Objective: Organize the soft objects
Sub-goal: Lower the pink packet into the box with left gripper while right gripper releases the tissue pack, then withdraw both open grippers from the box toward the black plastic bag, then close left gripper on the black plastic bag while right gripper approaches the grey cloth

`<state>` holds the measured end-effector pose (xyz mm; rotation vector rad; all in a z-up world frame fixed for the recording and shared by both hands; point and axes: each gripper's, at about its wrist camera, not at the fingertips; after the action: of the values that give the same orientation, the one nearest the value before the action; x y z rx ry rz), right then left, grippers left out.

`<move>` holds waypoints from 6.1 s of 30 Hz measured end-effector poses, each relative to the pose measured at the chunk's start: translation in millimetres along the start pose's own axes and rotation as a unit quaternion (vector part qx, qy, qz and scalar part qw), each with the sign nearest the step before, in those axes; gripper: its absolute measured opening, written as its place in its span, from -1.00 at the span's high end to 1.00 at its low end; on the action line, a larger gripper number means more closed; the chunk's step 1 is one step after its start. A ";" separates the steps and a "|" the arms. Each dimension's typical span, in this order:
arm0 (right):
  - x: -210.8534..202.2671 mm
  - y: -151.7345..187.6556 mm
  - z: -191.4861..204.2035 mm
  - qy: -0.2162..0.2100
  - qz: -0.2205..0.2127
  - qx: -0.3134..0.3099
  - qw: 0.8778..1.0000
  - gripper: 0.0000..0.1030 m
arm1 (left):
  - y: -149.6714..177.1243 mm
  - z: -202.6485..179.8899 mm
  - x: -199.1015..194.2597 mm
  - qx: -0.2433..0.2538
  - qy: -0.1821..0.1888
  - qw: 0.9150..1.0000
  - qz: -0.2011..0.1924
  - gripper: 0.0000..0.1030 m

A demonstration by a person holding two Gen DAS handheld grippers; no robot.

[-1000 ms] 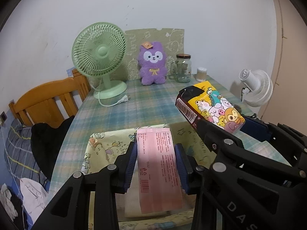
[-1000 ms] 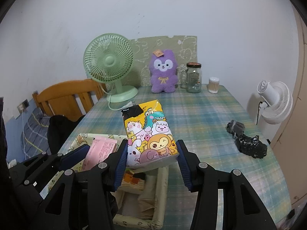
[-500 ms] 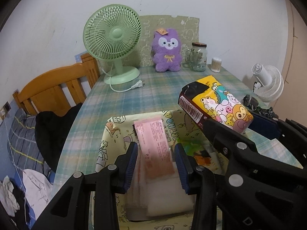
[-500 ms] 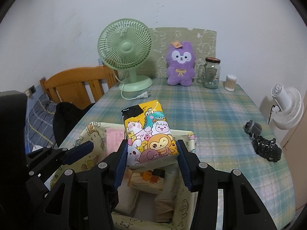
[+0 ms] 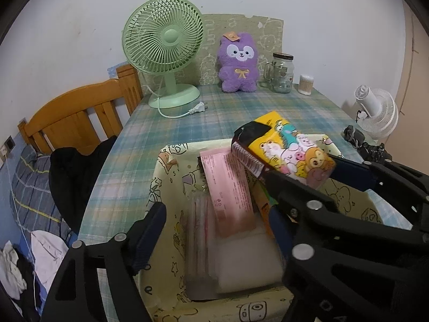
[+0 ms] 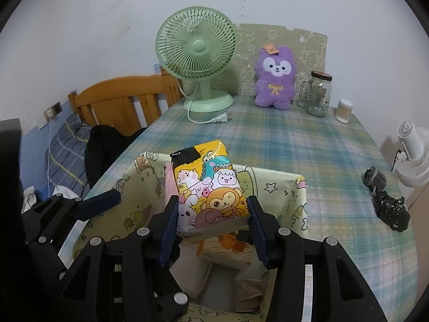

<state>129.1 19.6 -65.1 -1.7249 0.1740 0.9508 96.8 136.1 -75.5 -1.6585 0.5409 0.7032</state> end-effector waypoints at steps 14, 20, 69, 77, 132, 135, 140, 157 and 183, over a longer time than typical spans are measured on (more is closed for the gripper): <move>-19.4 4.7 -8.9 0.047 -0.006 -0.006 0.999 -0.66 | 3.5 -12.3 -8.6 0.000 0.013 1.000 -0.006 -0.83; -34.8 8.9 -19.7 0.060 -0.022 0.002 0.998 -0.84 | 2.7 -26.4 -18.7 0.004 0.021 1.000 -0.020 -0.93; -143.5 38.7 -117.1 0.128 -0.099 0.044 0.986 -0.95 | 2.1 -150.5 -79.4 0.019 0.050 0.994 -0.093 -0.99; -151.3 47.9 -136.3 0.140 -0.101 0.048 0.984 -0.95 | 3.4 -172.0 -78.4 0.022 0.058 0.994 -0.094 -0.99; -58.3 104.3 -295.1 0.149 -0.030 0.107 0.983 -0.95 | 3.1 -304.9 62.7 0.065 0.077 0.995 0.002 -0.99; -57.4 104.0 -302.3 0.152 -0.029 0.100 0.983 -0.94 | 2.0 -312.7 65.6 0.072 0.076 0.994 -0.004 -0.99; -53.6 104.2 -316.2 0.157 -0.025 0.092 0.983 -0.85 | -1.3 -325.3 74.0 0.083 0.072 0.994 -0.001 -0.99; -12.8 114.3 -345.8 0.117 -0.006 0.088 0.989 -0.58 | 1.3 -340.9 112.4 0.069 0.052 0.996 -0.003 -0.99; 10.6 119.3 -351.5 0.101 0.031 0.105 0.989 -0.59 | 6.0 -341.4 132.1 0.053 0.080 0.995 0.030 -0.25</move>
<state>248.1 -325.1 -135.1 -1.6256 0.4476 0.7713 239.8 -196.4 -130.8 -1.6117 0.7338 0.5781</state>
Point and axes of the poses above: each gripper's, at about its wrist camera, not at the fingertips, and x roughly the way its jaws point, z to its left, y to its underside, and after that the axes turned 13 degrees about -x, right-handed
